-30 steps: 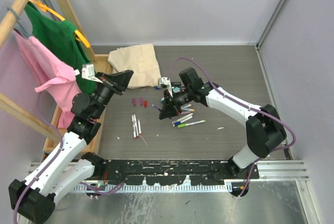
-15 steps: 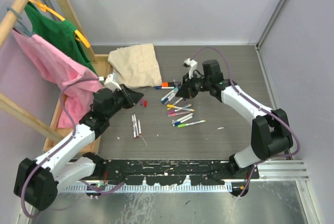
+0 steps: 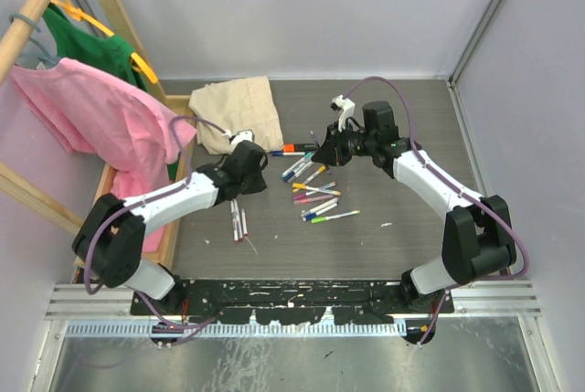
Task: Open the pen caps
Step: Place the pen cap at the center of the board.
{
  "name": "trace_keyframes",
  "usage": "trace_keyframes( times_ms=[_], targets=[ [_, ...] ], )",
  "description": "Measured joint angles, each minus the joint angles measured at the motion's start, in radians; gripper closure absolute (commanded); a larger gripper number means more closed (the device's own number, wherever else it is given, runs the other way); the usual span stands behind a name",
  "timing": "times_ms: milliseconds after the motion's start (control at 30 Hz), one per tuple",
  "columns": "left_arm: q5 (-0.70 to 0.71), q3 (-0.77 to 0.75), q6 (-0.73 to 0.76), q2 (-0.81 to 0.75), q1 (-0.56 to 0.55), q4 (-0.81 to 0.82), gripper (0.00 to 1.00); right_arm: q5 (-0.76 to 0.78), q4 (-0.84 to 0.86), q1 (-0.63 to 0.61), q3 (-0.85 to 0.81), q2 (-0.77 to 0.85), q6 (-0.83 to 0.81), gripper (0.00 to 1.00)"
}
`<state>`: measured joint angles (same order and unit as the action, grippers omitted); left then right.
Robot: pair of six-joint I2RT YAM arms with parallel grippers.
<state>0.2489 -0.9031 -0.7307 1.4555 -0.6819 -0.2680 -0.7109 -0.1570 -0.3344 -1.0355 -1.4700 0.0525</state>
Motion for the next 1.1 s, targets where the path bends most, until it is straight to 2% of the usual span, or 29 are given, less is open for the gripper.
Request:
trace_keyframes(
  times_ms=[233,567,933,1100],
  targets=[
    [0.032,-0.146,0.044,0.193,-0.008,-0.088,0.99,0.0,0.001,0.0,0.0,0.0,0.0,0.99],
    [0.045,-0.238,0.089,0.321,-0.016,-0.12,0.93,0.0,0.001,0.0,0.0,0.0,0.0,0.99],
    [0.077,-0.26,0.1,0.371,-0.016,-0.159,0.86,0.0,0.001,0.002,0.0,0.0,0.0,0.99],
    [0.089,-0.272,0.109,0.387,-0.016,-0.171,0.79,0.0,0.001,0.003,0.001,0.0,0.0,0.99]
  ],
)
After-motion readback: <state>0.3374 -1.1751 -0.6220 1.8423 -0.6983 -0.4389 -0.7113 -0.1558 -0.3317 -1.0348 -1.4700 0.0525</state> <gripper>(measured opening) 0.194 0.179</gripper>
